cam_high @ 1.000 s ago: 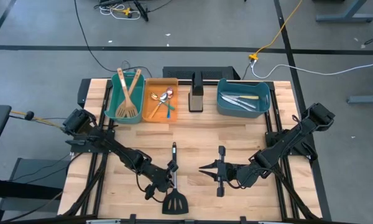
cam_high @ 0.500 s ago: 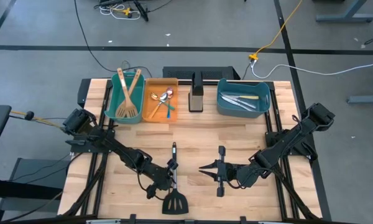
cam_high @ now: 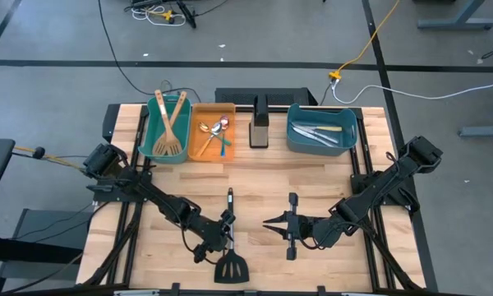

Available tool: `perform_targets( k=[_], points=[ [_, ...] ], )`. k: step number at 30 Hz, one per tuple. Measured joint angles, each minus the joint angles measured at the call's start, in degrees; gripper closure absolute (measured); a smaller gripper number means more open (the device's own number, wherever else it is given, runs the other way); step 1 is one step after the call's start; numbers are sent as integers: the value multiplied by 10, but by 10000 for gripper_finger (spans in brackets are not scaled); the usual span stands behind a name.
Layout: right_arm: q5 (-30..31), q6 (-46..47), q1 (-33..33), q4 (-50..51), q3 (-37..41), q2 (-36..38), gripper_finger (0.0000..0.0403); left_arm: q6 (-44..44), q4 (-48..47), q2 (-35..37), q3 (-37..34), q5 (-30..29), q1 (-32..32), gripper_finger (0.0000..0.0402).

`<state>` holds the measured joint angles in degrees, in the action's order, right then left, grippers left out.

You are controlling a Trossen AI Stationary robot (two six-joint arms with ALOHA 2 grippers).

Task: Pick & Place Kitchen Items
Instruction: Put the black spatula into the green bin

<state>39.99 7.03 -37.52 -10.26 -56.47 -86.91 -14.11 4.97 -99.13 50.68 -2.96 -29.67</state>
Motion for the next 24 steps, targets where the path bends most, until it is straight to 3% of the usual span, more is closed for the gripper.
perform_targets(
  k=[8, 19, 24],
  points=[
    [0, 0, 0, 0, 0, 0, 353, -6, -1, 0, 0, 0, 0, 227],
    [0, 0, 0, 0, 0, 0, 353, -165, -21, 0, 0, -39, 8, 227],
    [0, 0, 0, 0, 0, 0, 353, -186, -29, -2, 0, -39, 22, 227]
  ],
)
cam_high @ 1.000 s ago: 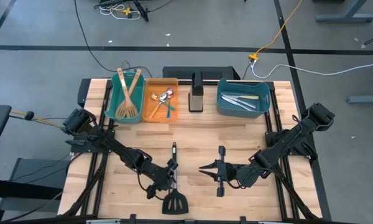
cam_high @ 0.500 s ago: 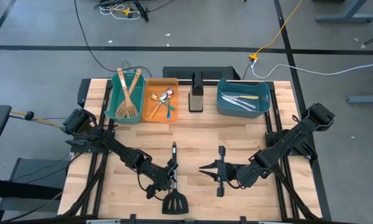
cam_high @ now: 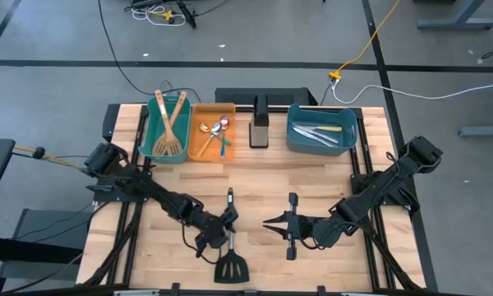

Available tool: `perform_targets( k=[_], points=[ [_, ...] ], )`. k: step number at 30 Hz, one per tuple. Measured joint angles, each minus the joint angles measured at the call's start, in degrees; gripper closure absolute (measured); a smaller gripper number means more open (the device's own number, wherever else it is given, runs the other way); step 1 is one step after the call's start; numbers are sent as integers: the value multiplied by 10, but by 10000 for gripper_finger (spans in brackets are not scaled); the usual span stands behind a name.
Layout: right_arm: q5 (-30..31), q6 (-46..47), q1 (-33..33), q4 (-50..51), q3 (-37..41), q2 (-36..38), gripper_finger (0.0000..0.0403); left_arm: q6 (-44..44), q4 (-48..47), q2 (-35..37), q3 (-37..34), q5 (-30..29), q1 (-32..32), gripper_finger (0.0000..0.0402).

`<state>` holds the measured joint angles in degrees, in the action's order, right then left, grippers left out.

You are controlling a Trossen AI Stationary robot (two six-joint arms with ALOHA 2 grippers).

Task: Pick & Place Kitchen Items
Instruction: Put the black spatula into the green bin

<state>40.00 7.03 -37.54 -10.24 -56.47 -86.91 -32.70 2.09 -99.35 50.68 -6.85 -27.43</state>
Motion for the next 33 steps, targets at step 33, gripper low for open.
perform_targets(
  k=[33],
  points=[
    [-5, 0, 15, 0, 0, 0, 353, -31, -80, -1, -1, 0, 25, 227]
  ],
)
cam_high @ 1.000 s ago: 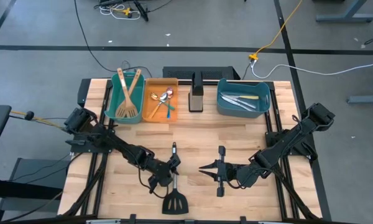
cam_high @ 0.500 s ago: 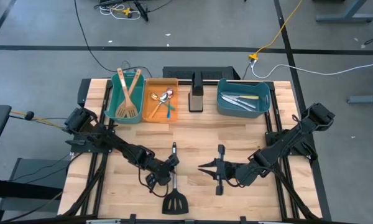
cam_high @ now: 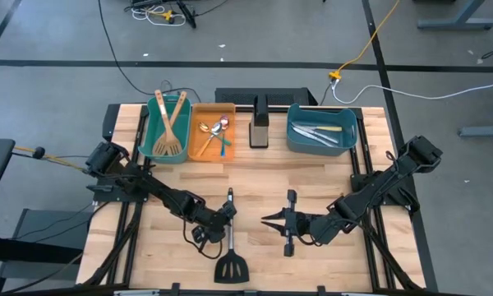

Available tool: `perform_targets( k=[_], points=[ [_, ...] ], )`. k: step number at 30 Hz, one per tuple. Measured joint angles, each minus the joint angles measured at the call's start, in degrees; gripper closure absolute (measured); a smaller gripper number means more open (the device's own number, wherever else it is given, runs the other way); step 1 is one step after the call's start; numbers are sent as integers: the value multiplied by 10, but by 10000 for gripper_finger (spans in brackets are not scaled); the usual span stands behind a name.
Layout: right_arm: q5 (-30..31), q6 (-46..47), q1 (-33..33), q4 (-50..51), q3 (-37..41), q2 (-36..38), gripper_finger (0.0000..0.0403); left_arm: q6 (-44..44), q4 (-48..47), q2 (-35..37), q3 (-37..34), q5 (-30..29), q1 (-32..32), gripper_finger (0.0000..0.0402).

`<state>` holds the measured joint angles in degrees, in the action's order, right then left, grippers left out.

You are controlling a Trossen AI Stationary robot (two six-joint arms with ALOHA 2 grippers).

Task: Pick & Place Kitchen Items
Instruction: Put the black spatula into the green bin

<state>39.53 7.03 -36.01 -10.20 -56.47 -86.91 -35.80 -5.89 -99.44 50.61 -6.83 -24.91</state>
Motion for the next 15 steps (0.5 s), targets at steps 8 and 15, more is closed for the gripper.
perform_targets(
  k=[8, 15],
  points=[
    [0, 0, 0, 0, 0, 0, 353, -60, 1, 0, 0, -1, 0, 227],
    [0, 7, 0, 0, 0, 0, 353, -73, 2, 0, 0, -21, 0, 227]
  ],
)
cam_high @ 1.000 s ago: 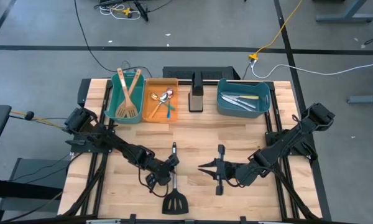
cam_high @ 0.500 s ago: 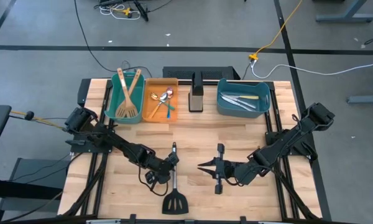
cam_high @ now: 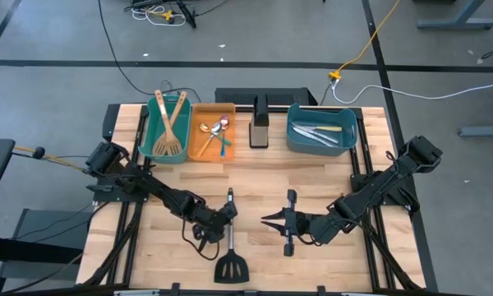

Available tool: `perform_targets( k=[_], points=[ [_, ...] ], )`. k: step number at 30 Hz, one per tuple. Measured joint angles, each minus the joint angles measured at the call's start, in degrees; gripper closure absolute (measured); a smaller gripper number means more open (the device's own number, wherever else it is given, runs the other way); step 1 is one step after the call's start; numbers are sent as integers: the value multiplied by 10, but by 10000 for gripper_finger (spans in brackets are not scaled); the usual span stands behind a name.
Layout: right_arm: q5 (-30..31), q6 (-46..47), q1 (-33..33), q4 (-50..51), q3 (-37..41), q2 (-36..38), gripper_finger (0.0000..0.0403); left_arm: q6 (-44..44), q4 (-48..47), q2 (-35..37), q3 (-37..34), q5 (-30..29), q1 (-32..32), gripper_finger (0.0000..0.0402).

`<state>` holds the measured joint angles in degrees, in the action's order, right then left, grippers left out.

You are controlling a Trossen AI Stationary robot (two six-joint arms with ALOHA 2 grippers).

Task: Pick & Place Kitchen Items
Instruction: Put the black spatula into the green bin

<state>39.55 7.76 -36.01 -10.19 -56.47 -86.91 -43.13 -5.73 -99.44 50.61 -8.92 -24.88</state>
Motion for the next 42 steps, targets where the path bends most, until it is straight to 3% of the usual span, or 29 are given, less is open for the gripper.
perform_targets(
  k=[25, 42],
  points=[
    [0, 2, 0, 0, 0, 0, 353, 4, 5, -2, 0, -3, 3, 227],
    [3, 8, 2, 10, 0, 0, 353, 26, 99, -73, 2, 31, 21, 227]
  ],
)
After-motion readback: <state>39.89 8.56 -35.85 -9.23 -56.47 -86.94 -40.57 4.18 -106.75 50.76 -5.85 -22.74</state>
